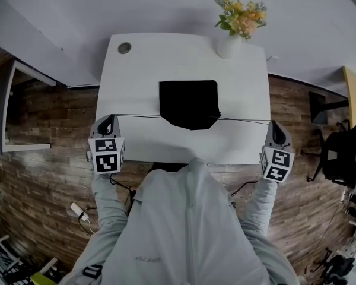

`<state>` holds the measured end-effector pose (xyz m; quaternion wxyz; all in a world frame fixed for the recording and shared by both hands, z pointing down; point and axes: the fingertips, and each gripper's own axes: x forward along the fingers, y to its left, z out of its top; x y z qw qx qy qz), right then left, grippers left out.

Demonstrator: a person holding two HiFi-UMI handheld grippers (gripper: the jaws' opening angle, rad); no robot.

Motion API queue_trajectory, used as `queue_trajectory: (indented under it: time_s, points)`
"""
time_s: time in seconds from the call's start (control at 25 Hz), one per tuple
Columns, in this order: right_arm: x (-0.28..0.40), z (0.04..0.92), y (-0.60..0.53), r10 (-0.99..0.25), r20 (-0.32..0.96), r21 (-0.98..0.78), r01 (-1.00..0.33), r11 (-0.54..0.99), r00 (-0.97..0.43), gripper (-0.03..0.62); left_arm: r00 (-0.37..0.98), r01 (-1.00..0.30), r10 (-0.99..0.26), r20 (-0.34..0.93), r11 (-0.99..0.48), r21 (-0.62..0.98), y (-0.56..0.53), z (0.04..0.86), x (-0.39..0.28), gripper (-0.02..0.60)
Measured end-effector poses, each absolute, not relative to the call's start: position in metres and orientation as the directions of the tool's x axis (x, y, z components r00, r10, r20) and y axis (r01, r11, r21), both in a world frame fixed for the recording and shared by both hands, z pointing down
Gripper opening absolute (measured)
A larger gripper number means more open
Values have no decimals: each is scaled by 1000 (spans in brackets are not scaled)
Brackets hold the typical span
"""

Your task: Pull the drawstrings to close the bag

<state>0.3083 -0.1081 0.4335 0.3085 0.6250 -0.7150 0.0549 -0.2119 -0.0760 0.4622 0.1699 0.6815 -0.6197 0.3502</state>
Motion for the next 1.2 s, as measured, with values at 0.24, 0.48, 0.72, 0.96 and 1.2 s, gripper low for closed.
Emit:
queue_trajectory:
  time_s: [0.24, 0.48, 0.72, 0.96, 1.2]
  points:
    - [310, 433, -108, -861, 508, 309, -927, 214, -29, 21, -21, -965, -726, 688, -165, -204, -73, 462, -216, 29]
    - [309, 432, -107, -862, 507, 308, -927, 216, -33, 21, -24, -965, -726, 687, -163, -206, -72, 461, -220, 29]
    - [311, 432, -104, -865, 501, 306, -928, 211, -32, 21, -20, -962, -734, 679, -172, -214, -71, 457, -218, 29]
    - [312, 430, -98, -871, 487, 254, -945, 206, -59, 21, 16, -971, -758, 652, -167, -170, -76, 447, -213, 29]
    - [291, 424, -104, -875, 460, 200, -943, 266, -149, 21, 69, -973, -774, 629, -190, -128, -87, 440, -200, 29]
